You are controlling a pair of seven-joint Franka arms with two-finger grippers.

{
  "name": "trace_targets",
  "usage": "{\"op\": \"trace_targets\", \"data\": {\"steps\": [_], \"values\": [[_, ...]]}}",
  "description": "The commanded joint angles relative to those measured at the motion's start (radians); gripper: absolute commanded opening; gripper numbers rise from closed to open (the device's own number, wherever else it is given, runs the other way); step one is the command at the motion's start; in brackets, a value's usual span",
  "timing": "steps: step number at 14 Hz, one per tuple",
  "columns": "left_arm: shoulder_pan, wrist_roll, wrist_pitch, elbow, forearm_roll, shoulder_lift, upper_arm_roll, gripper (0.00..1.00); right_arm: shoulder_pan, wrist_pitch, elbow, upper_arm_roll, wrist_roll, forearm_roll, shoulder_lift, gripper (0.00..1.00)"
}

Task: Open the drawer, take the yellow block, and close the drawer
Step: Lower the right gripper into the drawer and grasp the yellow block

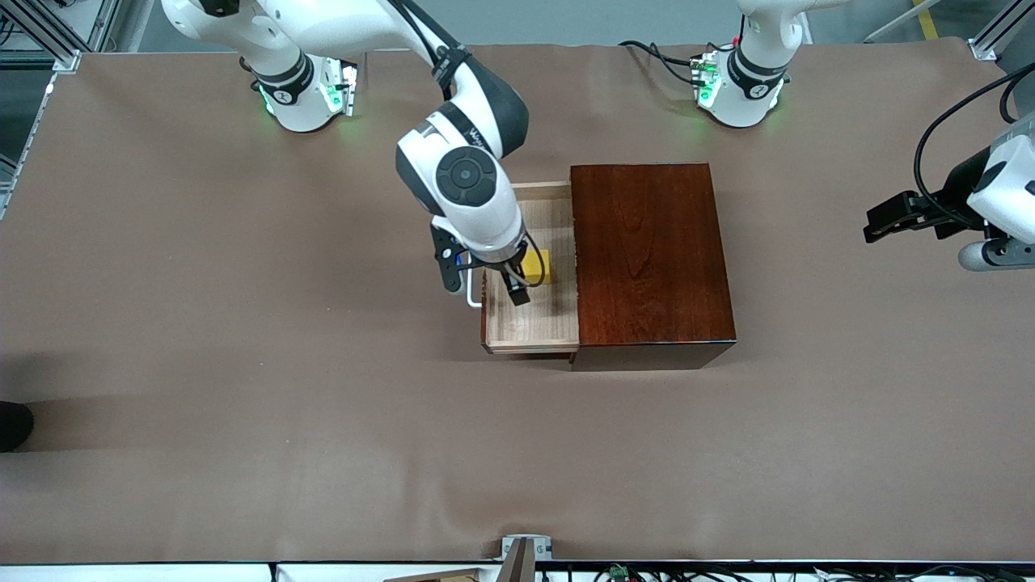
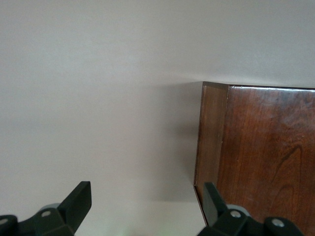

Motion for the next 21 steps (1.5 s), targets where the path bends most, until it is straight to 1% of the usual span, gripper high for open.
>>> {"op": "trace_targets", "data": {"steps": [1, 3, 9, 16, 17, 18, 19, 20, 21], "values": [[0.017, 0.023, 0.018, -0.029, -0.022, -0.028, -0.003, 1.0, 0.028, -0.004, 0.031, -0.011, 0.086, 0.008, 0.02, 1.0], [0.011, 0.021, 0.02, -0.024, -0.013, -0.026, -0.006, 1.0, 0.037, -0.003, 0.029, -0.011, 0.093, 0.008, 0.031, 1.0], [0.008, 0.014, 0.066, -0.024, -0.024, -0.023, -0.009, 1.0, 0.071, 0.072, 0.022, -0.012, 0.145, -0.003, 0.061, 1.0], [0.011, 0.014, 0.087, -0.024, -0.022, -0.025, -0.01, 1.0, 0.072, 0.076, 0.011, -0.014, 0.154, -0.018, 0.083, 1.0], [0.011, 0.014, 0.089, -0.024, -0.021, -0.025, -0.01, 1.0, 0.072, 0.076, 0.011, -0.014, 0.152, -0.024, 0.083, 0.76], [0.01, 0.014, 0.089, -0.022, -0.021, -0.026, -0.01, 1.0, 0.071, 0.074, 0.011, -0.012, 0.131, -0.033, 0.083, 0.61], [0.011, 0.014, 0.09, -0.022, -0.022, -0.026, -0.01, 1.0, 0.078, 0.076, 0.011, -0.012, 0.142, -0.051, 0.083, 0.13], [0.01, 0.014, 0.09, -0.024, -0.022, -0.025, -0.01, 1.0, 0.072, 0.076, 0.012, -0.012, 0.146, -0.053, 0.083, 0.01], [0.005, 0.014, 0.092, -0.024, -0.022, -0.022, -0.01, 1.0, 0.074, 0.074, 0.014, -0.012, 0.148, -0.052, 0.081, 0.0]]}}
